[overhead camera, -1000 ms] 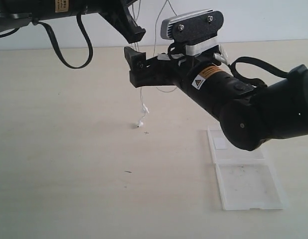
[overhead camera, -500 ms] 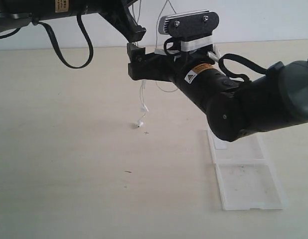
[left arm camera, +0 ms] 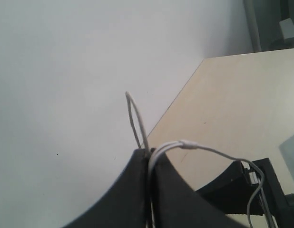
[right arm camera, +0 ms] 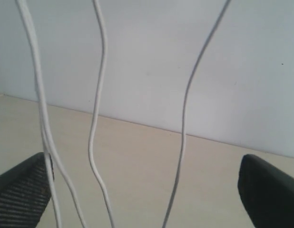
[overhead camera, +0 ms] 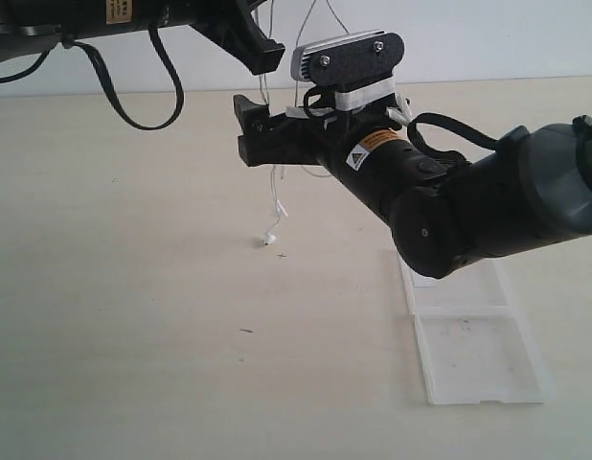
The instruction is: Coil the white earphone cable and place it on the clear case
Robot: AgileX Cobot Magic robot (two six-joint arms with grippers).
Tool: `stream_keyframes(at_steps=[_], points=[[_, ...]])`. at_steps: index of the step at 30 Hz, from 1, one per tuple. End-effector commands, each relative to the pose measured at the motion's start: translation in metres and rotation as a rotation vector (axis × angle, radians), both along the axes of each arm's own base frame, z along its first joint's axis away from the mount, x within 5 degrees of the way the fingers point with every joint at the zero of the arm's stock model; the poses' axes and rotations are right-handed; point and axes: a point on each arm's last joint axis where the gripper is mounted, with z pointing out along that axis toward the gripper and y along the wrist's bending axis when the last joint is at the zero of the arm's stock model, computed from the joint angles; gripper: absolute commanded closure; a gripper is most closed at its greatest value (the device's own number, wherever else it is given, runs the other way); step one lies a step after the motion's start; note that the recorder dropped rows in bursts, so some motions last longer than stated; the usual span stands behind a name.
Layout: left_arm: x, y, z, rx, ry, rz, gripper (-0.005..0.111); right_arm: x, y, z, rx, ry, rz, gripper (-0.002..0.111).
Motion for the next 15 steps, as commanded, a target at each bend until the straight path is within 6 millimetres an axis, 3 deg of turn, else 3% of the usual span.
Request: stream_keyframes(at_steps=[1,4,7,15], points=[[-0.003,-0.0016,0.0074,-0.044,0.0,-0.008,0.107,0.0002,0.002,0.0032,0.011,-0.023,0.003,0.004],[-0.0031,-0.0018,0.0075,-0.047,0.0,-0.01,0.107,0.001,0.0028,0.0046,0.014,-0.026,0.003,0.005],[-0.0031,-0.0018,0.0075,-0.047,0.0,-0.01,0.107,0.0025,0.0042,0.0041,0.014,-0.024,0.004,0.014],[-0.0031,-0.0018,0.0075,-0.047,0.0,-0.01,0.107,0.0039,0.0054,0.0056,0.018,-0.029,0.004,0.066]])
